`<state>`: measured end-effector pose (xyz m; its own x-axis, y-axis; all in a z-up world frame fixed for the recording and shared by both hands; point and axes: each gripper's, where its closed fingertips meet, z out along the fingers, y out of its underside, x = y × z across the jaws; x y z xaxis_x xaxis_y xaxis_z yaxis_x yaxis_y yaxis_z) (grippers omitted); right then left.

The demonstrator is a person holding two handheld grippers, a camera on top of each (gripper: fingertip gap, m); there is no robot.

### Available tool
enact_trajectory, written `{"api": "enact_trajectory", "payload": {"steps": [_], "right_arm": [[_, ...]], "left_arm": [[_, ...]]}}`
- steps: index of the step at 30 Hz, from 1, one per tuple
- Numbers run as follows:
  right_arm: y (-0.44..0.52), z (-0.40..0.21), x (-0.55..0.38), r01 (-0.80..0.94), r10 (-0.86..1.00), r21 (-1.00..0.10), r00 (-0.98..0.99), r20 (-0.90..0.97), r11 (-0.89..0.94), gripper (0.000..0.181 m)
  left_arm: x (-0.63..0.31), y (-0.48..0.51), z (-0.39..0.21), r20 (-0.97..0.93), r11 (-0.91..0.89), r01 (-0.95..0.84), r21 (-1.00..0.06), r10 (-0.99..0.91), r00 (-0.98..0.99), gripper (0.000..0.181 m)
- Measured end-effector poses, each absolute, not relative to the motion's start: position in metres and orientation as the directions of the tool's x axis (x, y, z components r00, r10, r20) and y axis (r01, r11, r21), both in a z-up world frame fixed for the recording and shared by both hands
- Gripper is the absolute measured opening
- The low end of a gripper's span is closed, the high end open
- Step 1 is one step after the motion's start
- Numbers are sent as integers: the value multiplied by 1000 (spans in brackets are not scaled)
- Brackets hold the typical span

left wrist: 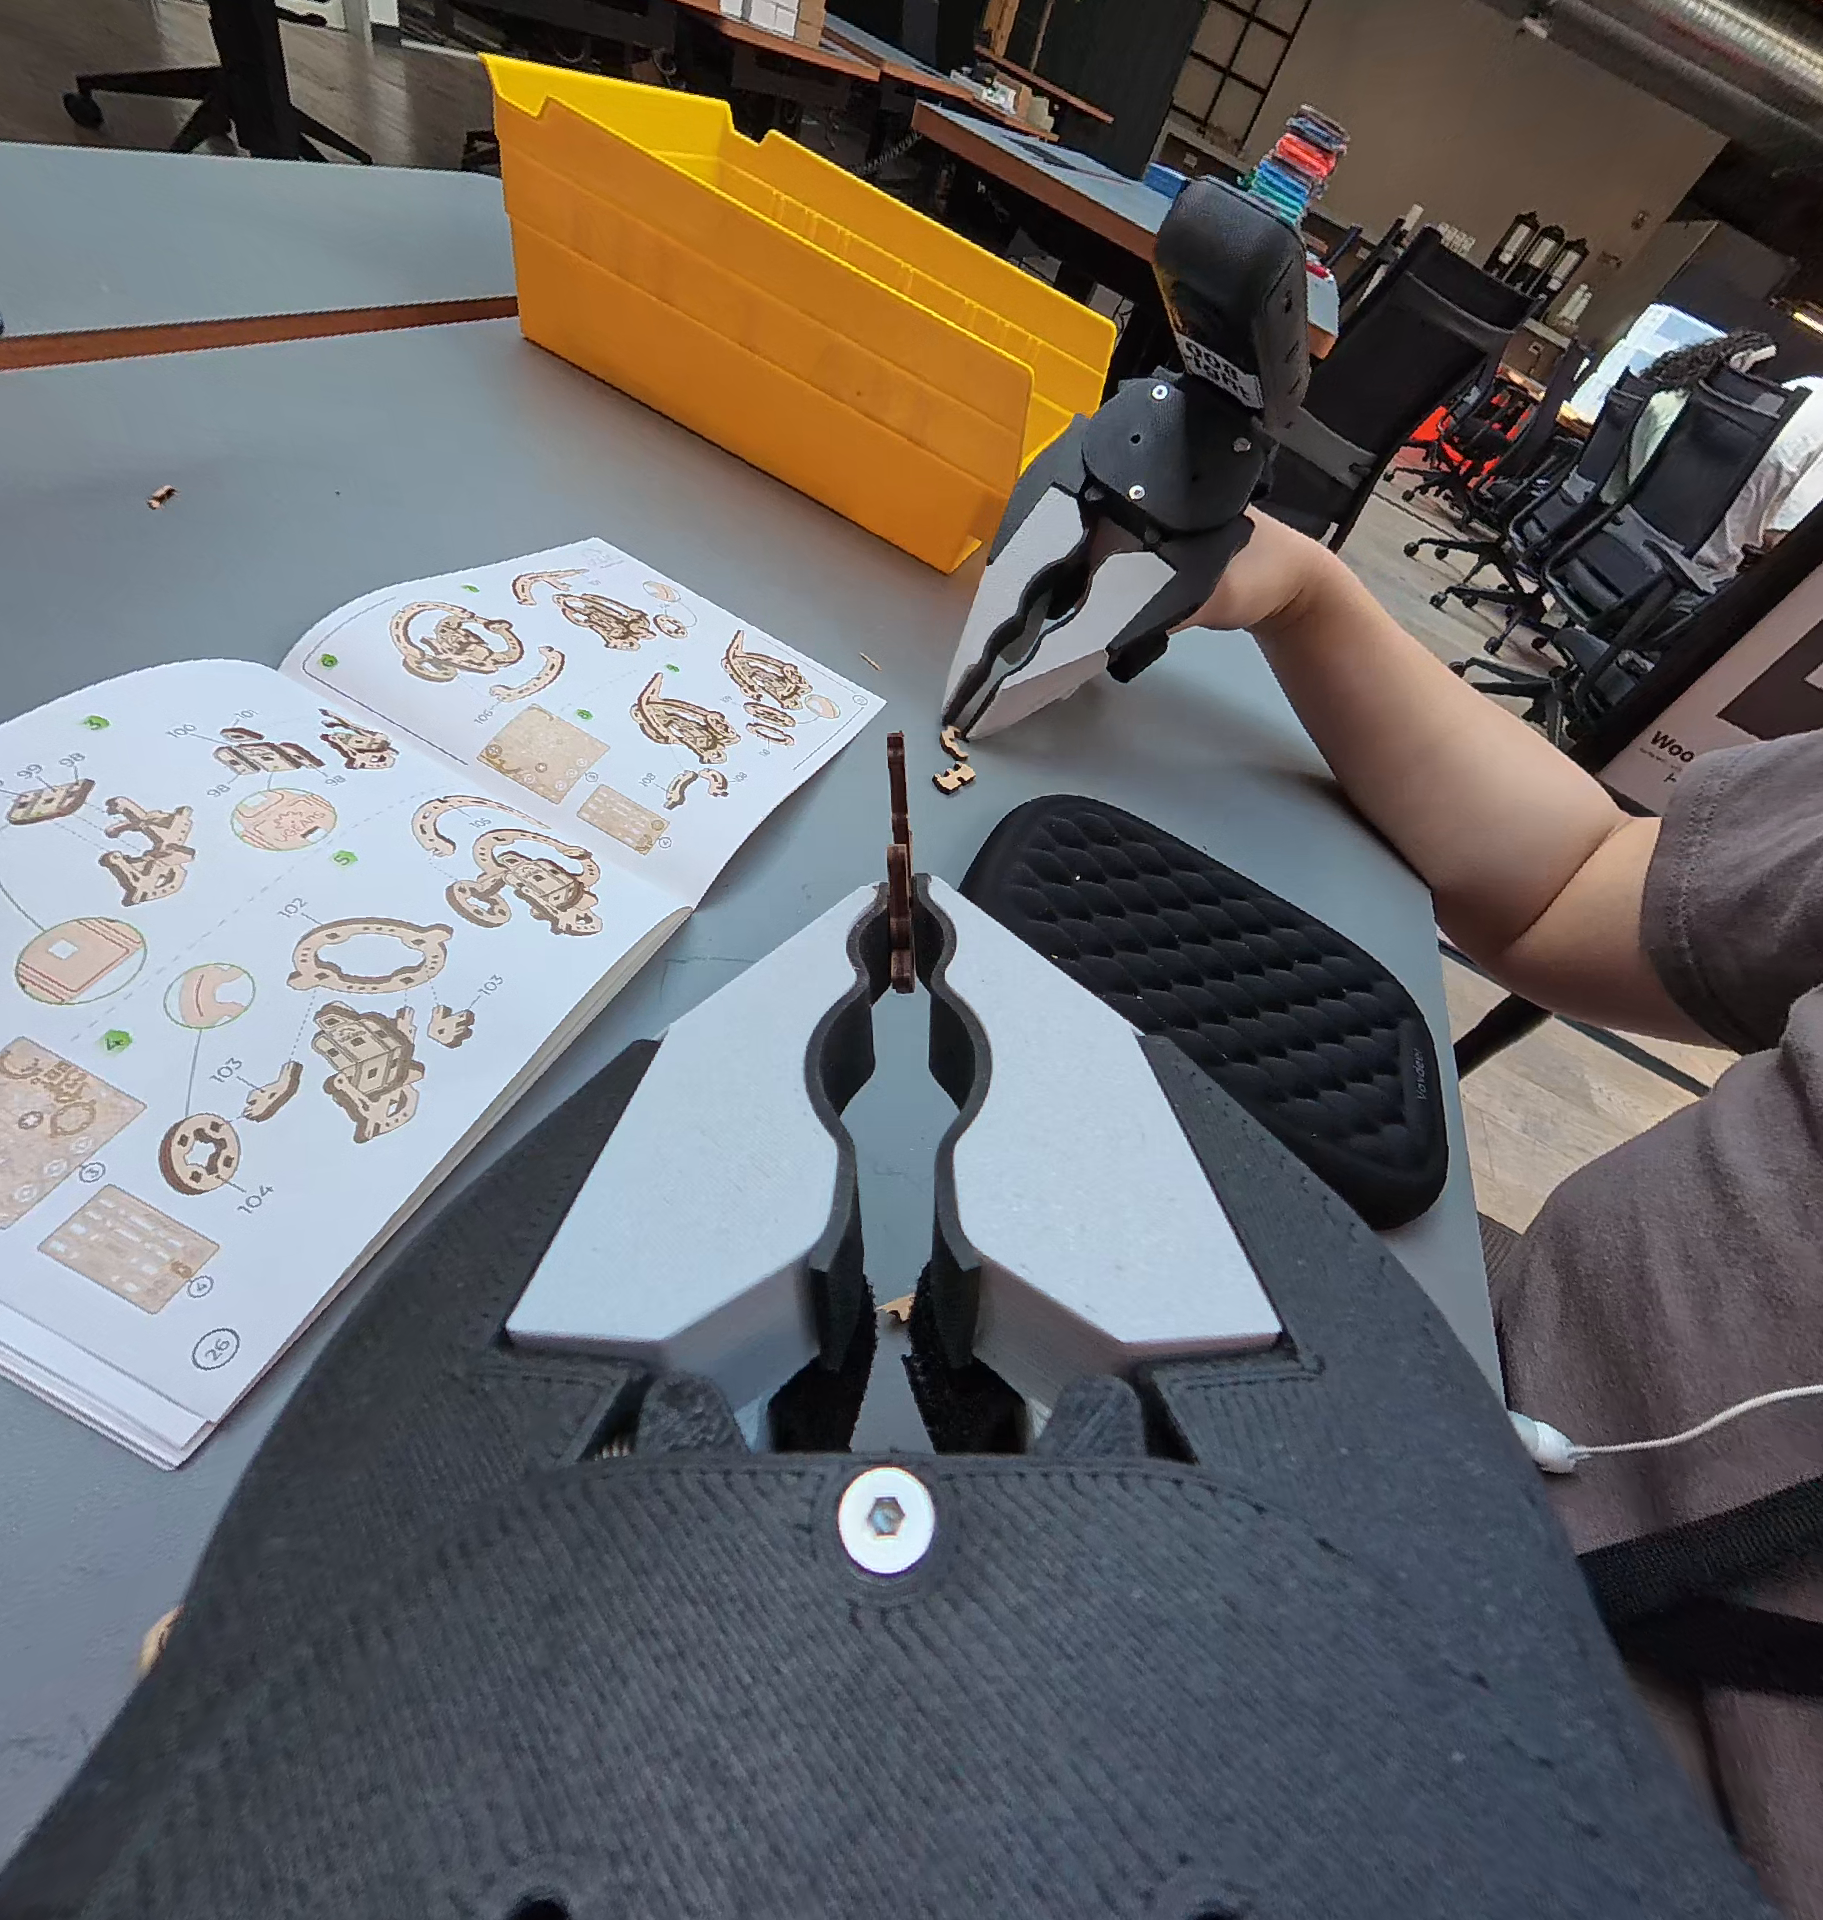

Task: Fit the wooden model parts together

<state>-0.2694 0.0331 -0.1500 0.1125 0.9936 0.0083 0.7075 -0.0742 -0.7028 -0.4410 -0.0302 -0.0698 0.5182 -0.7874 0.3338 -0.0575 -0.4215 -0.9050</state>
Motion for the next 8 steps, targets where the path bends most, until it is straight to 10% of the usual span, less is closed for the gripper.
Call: {"api": "enact_trajectory", "payload": {"steps": [8], "right_arm": [[35,-148,-272,734,983,-666,183,4,-134,0]], "left_arm": [[-447,-24,-72,332,-426,-50,-903,-768,547,0]]}}
